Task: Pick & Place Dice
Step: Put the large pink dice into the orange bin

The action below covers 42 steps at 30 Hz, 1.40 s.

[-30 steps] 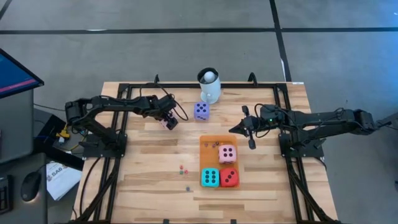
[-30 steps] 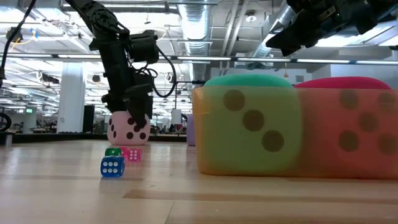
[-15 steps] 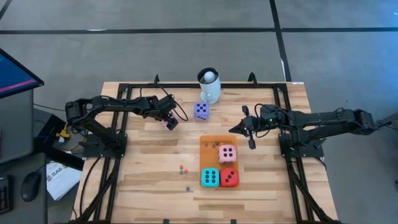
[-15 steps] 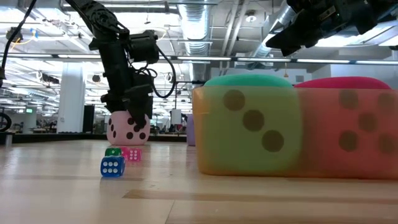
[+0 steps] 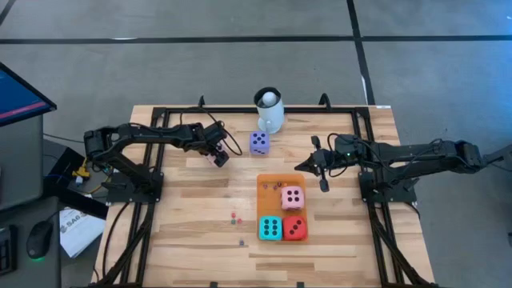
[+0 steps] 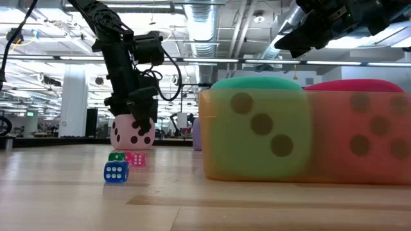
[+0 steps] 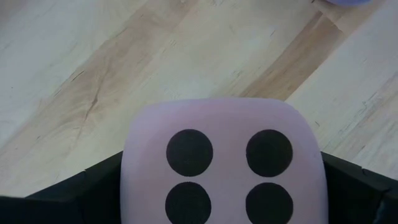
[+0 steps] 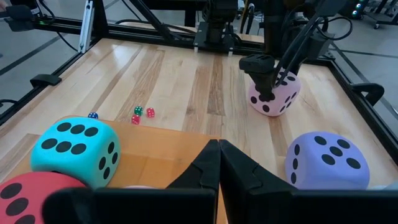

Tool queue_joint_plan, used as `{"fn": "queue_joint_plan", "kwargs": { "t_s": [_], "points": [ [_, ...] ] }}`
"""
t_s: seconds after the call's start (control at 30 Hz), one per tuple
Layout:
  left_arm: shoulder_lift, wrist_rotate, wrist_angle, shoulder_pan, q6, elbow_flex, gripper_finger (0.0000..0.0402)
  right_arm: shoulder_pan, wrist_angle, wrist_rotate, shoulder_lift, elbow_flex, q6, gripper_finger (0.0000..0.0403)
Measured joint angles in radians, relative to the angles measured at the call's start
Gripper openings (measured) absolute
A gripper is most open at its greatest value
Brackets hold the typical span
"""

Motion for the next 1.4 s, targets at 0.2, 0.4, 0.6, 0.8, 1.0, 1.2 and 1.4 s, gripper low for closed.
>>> {"fn": "queue_joint_plan", "kwargs": {
  "t_s": [0.2,0.4,0.6,0.8,1.0,1.2,1.4],
  "points": [
    [0.0,-0.001,0.014,0.0,0.021,0.0,0.0393,0.0,0.0,0.0,0.0,0.0,0.0,0.0],
    [0.0,-0.033,0.044,0.0,0.025,0.0,0.039,0.0,0.0,0.0,0.0,0.0,0.0,0.0],
    [0.0,-0.039,0.055,-0.025,0.03,0.0,0.0377,0.0,0.0,0.0,0.0,0.0,0.0,0.0],
    [-0.003,-0.039,0.158,-0.11,0.033,0.0,0.0381,0.0,0.0,0.0,0.0,0.0,0.0,0.0],
    [-0.072,-0.05,0.212,-0.199,0.027,0.003,0.0377,0.0,0.0,0.0,0.0,0.0,0.0,0.0],
    [-0.184,-0.055,0.433,-0.297,0.045,0.004,0.0377,-0.006,0.002,-0.002,0.0,-0.001,0.0,0.0],
    [-0.208,-0.052,0.662,-0.419,0.131,0.004,0.0377,-0.006,0.003,-0.001,0.0,-0.001,0.0,0.0]
  ]
}}
